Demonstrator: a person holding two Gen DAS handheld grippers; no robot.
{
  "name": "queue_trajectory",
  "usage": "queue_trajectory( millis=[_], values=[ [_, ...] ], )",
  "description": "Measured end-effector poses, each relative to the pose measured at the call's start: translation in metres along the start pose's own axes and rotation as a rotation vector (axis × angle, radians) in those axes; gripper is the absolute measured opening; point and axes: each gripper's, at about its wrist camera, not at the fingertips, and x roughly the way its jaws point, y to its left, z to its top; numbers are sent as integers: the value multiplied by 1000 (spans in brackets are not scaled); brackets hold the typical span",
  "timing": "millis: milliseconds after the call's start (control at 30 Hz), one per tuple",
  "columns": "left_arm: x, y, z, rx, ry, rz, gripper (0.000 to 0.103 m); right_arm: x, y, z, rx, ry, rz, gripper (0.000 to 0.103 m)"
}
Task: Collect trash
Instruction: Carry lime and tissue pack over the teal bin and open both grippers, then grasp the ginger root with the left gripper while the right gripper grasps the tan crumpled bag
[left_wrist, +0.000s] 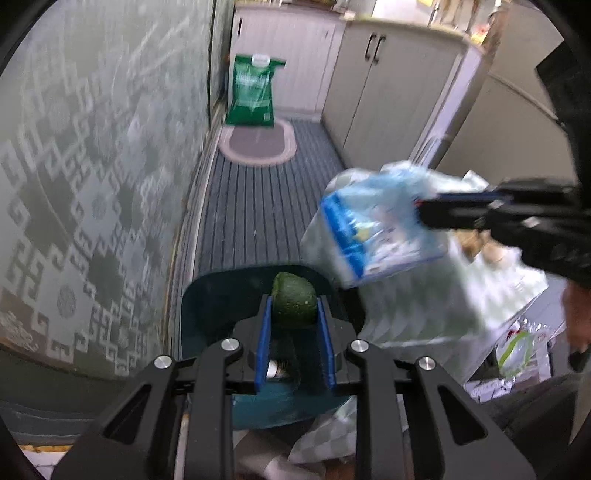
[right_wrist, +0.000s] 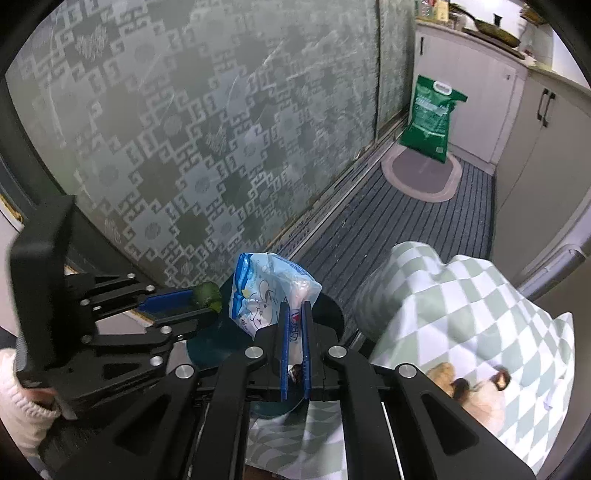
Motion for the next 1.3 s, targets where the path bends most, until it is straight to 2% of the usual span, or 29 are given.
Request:
queue_trajectory(
  millis=[67,100,133,233,500,767,1033,1300],
  values=[
    [9,9,-6,2,29,26,48,7,4,0,-6,19,3,6],
    [12,12,-8,0,36,34,50,10,6,0,-9,27,4,6],
    [14,16,-10,1,48,40,42,12,7,1,-12,33,3,6],
    [13,23,-13,-11,54,50,39,19,11,2,-19,47,6,6],
    [4,27,-14,-5,37,53,38,44,19,0,-36,119,10,6],
    [-6,19,-11,6,15,46,38,49,17,-2,-25,130,33,11],
    [-16,-8,-3,35,-14,8,38,34,8,-2,-2,78,56,11],
    [-17,-49,6,99,-46,-40,40,-13,-20,-8,35,-29,33,12]
  ],
)
